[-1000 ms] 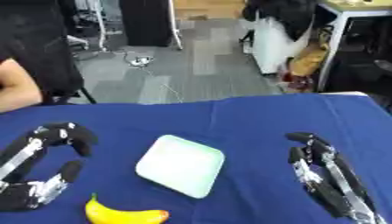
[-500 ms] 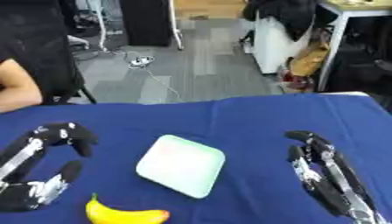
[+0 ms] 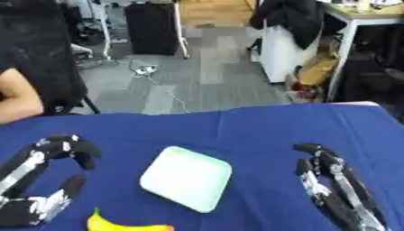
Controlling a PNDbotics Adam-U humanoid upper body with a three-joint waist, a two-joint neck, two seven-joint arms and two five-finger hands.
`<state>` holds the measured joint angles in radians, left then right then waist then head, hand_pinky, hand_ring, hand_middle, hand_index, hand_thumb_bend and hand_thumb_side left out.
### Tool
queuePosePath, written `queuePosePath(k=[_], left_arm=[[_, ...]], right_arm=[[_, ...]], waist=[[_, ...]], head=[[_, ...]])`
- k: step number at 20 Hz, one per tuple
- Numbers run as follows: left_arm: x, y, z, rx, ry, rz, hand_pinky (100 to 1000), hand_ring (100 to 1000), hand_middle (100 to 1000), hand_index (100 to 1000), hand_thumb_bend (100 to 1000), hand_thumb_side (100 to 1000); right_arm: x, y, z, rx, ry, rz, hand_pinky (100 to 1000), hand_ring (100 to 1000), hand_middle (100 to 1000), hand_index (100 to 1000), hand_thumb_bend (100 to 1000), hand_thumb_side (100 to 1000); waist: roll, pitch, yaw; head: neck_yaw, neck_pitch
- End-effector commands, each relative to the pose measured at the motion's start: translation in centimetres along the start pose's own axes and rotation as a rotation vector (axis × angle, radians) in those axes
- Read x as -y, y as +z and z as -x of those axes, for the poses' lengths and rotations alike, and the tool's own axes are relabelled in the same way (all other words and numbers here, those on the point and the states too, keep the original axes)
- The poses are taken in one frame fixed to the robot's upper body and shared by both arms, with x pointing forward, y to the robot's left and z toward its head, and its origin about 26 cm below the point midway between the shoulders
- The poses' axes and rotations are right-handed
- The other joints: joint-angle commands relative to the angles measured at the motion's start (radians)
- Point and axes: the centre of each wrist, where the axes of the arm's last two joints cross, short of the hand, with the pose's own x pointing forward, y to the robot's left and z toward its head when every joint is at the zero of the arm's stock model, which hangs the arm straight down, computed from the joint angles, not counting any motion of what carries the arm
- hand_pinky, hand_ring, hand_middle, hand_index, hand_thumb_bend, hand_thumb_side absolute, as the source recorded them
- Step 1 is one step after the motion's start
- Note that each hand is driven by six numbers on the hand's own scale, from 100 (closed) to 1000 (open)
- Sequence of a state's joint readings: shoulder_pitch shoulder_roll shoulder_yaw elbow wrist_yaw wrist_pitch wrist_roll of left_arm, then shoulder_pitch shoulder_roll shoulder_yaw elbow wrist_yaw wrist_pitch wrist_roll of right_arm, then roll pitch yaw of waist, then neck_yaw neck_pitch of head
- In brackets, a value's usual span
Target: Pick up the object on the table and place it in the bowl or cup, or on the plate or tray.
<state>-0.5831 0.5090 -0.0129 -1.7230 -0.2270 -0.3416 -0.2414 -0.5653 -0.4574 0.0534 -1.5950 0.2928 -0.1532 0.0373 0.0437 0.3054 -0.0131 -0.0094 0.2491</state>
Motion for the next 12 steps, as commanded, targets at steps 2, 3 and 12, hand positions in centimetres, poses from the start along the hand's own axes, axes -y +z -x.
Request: queuePosePath(k=[2, 3, 12], left_arm=[[-2.1, -0.6, -0.8, 0.021, -0.149, 0.127, 529, 545, 623, 793, 210, 565], [-2.5, -0.8, -0.9, 0.026, -0.199, 0.186, 536, 552, 630, 801, 221, 561], [-3.8, -2.5, -1.8, 0.102, -0.367, 0.457, 566, 607, 681, 817, 209, 599]], right_arm=[[0.8, -0.4, -0.4, 0.021, 0.023, 0.009, 406, 564, 803, 863, 100, 874], [0.7, -0.4, -0.4, 0.021, 0.023, 0.008, 406, 564, 803, 864, 100, 874], [0.4, -0.3, -0.2, 0.015, 0.023, -0.011, 406, 563, 803, 863, 100, 877]], waist=[[0.002, -0.023, -0.003], [0.004, -0.024, -0.004], [0.015, -0.030, -0.014]], head=[[-0.004, -0.001], [-0.003, 0.001], [0.001, 0.012]])
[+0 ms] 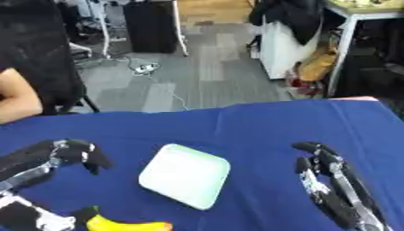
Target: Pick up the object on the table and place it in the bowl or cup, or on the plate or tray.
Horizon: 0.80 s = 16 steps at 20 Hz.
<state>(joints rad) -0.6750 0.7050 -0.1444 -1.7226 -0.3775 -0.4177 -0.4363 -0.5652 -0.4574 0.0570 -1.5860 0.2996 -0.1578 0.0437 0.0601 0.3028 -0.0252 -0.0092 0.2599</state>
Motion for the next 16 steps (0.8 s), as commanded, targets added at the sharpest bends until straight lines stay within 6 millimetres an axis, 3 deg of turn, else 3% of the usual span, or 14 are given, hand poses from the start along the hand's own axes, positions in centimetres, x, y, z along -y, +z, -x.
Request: queuePosePath(k=[1, 16], left_arm=[[-1.1, 0.0, 0.0, 0.012, -0.048, 0.051, 565, 607, 683, 816, 209, 602], [2.9, -0.9, 3.1, -0.047, 0.012, 0.184, 560, 629, 722, 825, 222, 652]], right_arm=[[0.6, -0.3, -0.4, 0.019, 0.018, 0.003, 407, 564, 804, 863, 100, 877], [0.5, -0.5, -0.4, 0.022, 0.017, -0.001, 406, 563, 803, 863, 100, 880]], waist=[[-0.001, -0.027, -0.003], [0.001, -0.020, -0.010]], head=[[0.002, 0.001], [0.004, 0.023]])
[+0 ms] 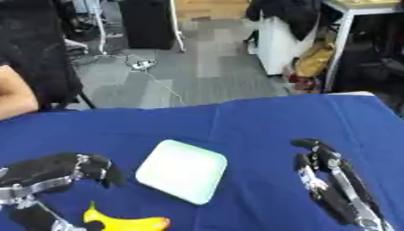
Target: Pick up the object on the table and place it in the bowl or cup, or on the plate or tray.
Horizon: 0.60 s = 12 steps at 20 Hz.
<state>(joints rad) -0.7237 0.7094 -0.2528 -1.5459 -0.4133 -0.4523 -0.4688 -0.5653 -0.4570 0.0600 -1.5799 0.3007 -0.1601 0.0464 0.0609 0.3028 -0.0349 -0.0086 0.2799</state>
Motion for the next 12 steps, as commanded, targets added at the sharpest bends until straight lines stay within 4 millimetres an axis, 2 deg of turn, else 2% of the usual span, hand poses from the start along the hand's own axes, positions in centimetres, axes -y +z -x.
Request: queuePosePath(k=[1, 12], left_arm=[[-0.3, -0.1, 0.7, -0.015, -0.024, 0.012, 560, 629, 722, 825, 222, 652], [2.4, -0.8, 2.8, -0.062, 0.018, 0.069, 557, 628, 718, 823, 223, 689]], right_arm=[[0.6, -0.5, -0.5, 0.025, 0.017, 0.007, 406, 563, 803, 863, 100, 880], [0.6, -0.7, -0.6, 0.032, 0.015, 0.005, 406, 563, 803, 863, 100, 883]], waist=[[0.000, -0.020, 0.000], [-0.001, -0.013, -0.007]], head=[[0.004, 0.003], [0.004, 0.006]])
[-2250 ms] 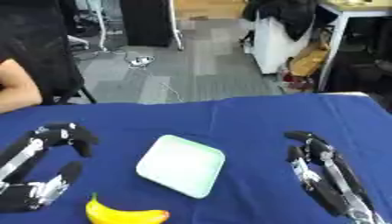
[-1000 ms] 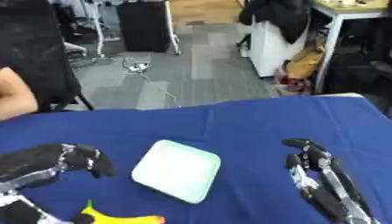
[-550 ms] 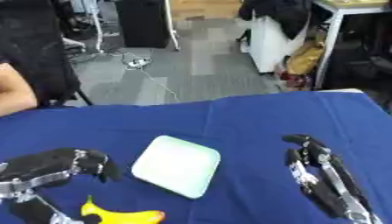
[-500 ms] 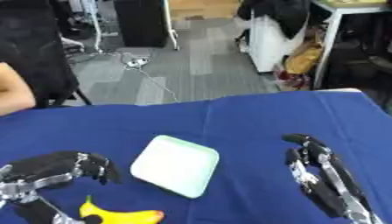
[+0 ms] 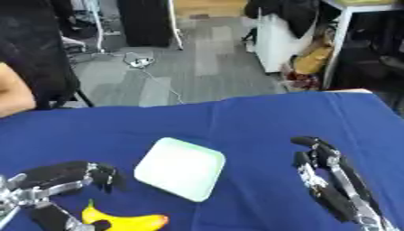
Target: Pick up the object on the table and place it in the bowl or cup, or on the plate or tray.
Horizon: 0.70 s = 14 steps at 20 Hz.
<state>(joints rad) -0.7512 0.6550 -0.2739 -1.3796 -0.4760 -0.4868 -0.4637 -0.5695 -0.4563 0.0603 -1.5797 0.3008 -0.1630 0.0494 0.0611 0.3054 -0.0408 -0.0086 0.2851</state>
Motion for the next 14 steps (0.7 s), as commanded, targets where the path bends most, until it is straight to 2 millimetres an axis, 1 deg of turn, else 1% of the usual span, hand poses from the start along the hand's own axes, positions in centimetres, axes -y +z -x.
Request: queuePosePath(k=[1, 6, 14], left_arm=[[-0.5, 0.0, 0.4, -0.007, -0.025, 0.008, 557, 628, 718, 823, 223, 689], [0.5, -0.3, 0.6, -0.005, -0.010, 0.038, 555, 627, 708, 821, 224, 709], [1.4, -0.7, 0.6, 0.004, -0.009, 0.080, 554, 625, 690, 814, 224, 717]], right_arm=[[0.5, -0.6, -0.6, 0.026, 0.015, 0.007, 406, 563, 803, 863, 100, 883], [0.5, -0.7, -0.6, 0.027, 0.015, 0.008, 406, 563, 803, 863, 100, 883], [0.5, -0.7, -0.6, 0.029, 0.014, 0.006, 406, 563, 804, 864, 100, 885]], waist=[[-0.001, -0.015, -0.001], [-0.001, -0.013, -0.002], [-0.001, -0.010, -0.003]], head=[[0.004, 0.001], [0.004, 0.004], [0.004, 0.005]])
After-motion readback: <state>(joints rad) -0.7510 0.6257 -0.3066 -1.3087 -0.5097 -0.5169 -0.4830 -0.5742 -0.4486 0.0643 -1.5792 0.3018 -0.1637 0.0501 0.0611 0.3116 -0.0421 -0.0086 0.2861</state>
